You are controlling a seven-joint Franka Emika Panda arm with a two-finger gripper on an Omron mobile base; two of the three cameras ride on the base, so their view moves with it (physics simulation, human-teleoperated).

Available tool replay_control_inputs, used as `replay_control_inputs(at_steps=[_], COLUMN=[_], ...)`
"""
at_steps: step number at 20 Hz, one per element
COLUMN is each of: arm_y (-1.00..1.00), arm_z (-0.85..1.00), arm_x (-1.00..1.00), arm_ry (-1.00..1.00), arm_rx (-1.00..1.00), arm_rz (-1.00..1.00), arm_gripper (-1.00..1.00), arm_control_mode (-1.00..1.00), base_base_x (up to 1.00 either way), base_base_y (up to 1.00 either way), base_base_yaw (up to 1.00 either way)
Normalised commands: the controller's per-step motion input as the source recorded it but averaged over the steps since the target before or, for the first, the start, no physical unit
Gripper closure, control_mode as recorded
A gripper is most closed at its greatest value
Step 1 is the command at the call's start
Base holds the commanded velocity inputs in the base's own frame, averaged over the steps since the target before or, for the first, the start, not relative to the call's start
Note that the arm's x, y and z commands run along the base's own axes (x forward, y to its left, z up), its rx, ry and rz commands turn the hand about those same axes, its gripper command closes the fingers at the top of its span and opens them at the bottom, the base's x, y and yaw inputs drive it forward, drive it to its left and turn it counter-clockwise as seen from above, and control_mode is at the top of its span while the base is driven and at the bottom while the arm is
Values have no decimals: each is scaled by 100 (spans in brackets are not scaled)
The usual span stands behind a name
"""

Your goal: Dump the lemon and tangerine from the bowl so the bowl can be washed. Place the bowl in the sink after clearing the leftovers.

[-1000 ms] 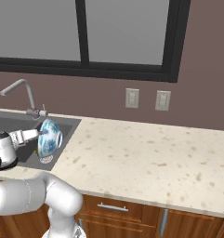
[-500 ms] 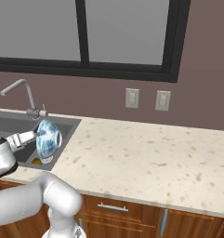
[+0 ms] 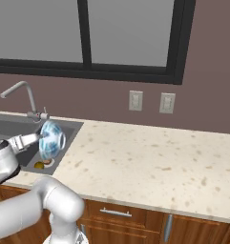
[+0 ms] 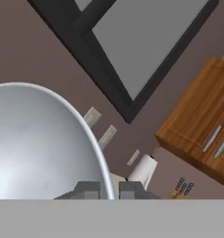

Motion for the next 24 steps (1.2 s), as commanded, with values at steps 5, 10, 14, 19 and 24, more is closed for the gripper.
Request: replay_control_inputs(at_steps=[5, 10, 14, 19, 24], arm_y=[-50, -51, -54, -65, -92], arm_z=[56, 71, 71, 57, 21], arm_x=[-23, -24, -34, -58, -72], arm_ry=[-11, -5, 0, 8, 10], arm_rx=[30, 37, 47, 61, 66], arm_rz=[-7, -9, -8, -1, 0], arm_gripper=[100, 100, 100, 100, 100], arm_control_mode=[-100, -100, -100, -100, -100], base_base_x=[0, 0, 0, 0, 0], base_base_y=[0, 0, 0, 0, 0], base_base_yaw=[0, 0, 0, 0, 0])
